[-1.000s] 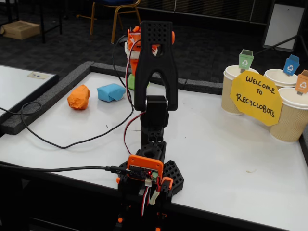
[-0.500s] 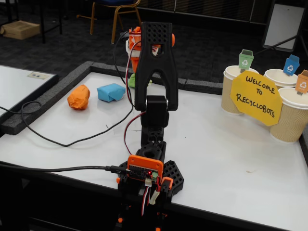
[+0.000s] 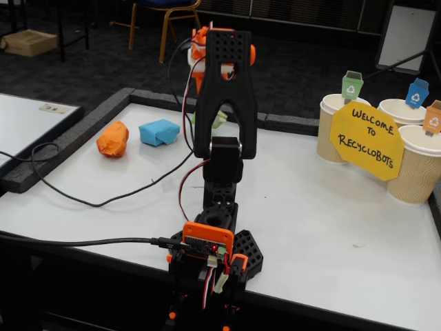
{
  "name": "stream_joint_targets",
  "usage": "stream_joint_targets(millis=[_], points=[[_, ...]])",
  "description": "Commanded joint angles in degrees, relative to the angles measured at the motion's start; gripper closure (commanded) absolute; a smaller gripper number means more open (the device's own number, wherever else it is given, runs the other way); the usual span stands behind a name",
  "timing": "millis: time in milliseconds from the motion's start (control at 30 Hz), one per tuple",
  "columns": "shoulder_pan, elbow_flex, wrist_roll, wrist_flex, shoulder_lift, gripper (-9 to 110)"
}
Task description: Sort rubbish by color.
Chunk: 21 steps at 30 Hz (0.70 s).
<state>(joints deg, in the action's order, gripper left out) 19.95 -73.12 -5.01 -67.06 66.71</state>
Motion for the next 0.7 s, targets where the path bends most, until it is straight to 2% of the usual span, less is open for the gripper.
stream_joint_targets(millis=[0,467,667], points=[[-2.46,-5.62,0.26,-0.09,24.7,101],[-2.99,-41.75,0.26,-2.37,72.51,101],[-0.88,-50.98,0.26,-5.8,87.63,101]])
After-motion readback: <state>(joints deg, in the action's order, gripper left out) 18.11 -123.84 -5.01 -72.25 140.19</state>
